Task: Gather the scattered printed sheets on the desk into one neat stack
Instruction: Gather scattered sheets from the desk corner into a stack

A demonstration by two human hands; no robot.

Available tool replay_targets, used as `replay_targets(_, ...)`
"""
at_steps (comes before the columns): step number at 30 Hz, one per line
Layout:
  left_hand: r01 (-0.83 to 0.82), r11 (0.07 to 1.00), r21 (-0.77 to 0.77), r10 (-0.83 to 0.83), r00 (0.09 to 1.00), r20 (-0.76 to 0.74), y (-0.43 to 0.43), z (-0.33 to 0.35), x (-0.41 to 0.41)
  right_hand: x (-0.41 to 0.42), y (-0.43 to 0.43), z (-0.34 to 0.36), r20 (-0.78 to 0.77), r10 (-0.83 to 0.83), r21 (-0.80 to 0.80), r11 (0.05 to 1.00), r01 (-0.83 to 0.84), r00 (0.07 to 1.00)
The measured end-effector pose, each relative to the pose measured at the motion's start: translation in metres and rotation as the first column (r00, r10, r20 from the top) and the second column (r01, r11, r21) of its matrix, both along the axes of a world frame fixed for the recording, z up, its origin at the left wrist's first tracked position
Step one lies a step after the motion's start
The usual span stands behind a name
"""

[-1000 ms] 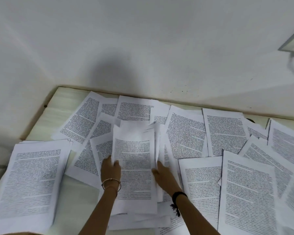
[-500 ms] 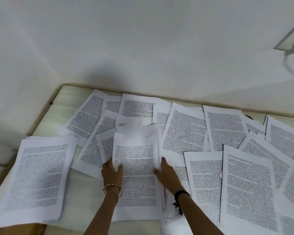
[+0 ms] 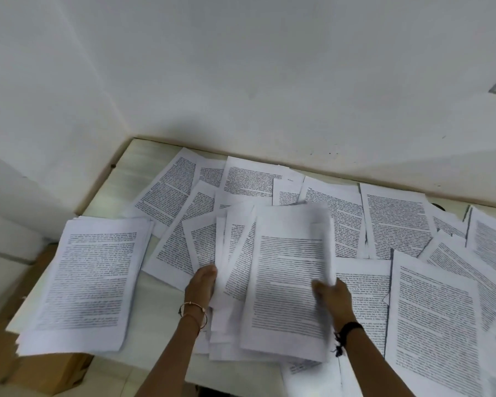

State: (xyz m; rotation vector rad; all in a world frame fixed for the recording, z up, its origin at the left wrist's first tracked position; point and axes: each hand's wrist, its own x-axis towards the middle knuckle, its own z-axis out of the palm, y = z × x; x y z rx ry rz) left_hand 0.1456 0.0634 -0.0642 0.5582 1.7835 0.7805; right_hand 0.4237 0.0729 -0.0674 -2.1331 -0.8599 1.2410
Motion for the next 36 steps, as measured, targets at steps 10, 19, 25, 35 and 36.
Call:
replay_targets(10,0.231,0.973,-0.014,-0.231,0.973,-0.028,0.013,-0.004,0.016,-0.039,0.0,-0.011,0.004,0.203,-0.109,0.973,-0.202,0.979)
replay_targets(19,0.143,0.982,0.121,-0.125,0.981,-0.15,0.025,0.014,-0.019,-0.034,0.005,-0.009,-0.056,-0.068,-0.074,0.995,0.064,0.996)
replay_targets(25,0.066,0.998,-0.003,-0.065,0.979,-0.193,0.012,0.002,-0.081,-0.036,0.009,-0.004,-0.128,-0.079,-0.031,0.997,0.076,0.989)
replay_targets(35,-0.115,0.974,-0.197,0.14,0.983,0.118,0.0,-0.021,-0.104,-0.132,0.008,-0.016,0.031,0.204,0.053,0.977,-0.206,0.978)
replay_targets(36,-0.139,0.977,-0.163,0.166,0.971,0.169,0.001,-0.02,-0.104,-0.143,0.007,-0.016,0.154,0.174,0.097,0.977,-0.19,0.973)
